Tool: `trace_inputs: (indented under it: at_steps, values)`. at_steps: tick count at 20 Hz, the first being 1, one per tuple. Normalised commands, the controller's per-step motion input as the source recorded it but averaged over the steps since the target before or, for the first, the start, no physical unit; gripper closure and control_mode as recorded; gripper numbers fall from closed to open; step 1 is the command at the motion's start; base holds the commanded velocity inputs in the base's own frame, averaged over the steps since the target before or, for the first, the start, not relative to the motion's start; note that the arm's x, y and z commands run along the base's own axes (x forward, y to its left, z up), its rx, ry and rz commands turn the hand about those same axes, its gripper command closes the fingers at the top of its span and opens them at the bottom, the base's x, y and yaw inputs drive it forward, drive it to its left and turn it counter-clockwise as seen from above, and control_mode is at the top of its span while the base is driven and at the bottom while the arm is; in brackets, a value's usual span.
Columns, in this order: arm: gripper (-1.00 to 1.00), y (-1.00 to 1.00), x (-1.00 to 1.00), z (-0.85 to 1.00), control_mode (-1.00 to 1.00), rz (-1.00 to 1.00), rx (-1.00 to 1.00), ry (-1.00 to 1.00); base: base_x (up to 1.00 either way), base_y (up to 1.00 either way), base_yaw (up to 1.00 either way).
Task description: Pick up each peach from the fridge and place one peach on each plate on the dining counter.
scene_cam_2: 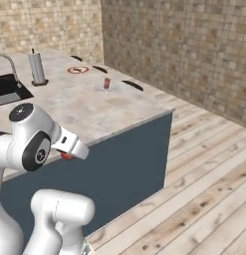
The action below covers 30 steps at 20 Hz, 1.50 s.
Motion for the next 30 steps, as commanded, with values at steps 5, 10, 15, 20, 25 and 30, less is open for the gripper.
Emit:
trace_inputs:
  at_steps: [5,10,15,20,25,30]
  values:
    - [1.0,0.0,0.0,0.0,1.0,0.0,0.0,0.0,0.42,-1.0,0.26]
    - [1.0,0.0,0.0,0.0,1.0,0.0,0.0,0.0,0.74,-1.0,0.25]
    - [1.0,0.0,0.0,0.0,1.0,0.0,0.0,0.0,0.55,-1.0,0.18]
    - [1.0,0.0,0.0,0.0,1.0,0.0,0.0,0.0,0.48,-1.0,0.17]
    - [1.0,0.0,0.0,0.0,1.0,0.0,0.0,0.0,0.33,-1.0,0.21]
    - [1.0,0.0,0.0,0.0,1.0,0.0,0.0,0.0,0.21,-1.0,0.26]
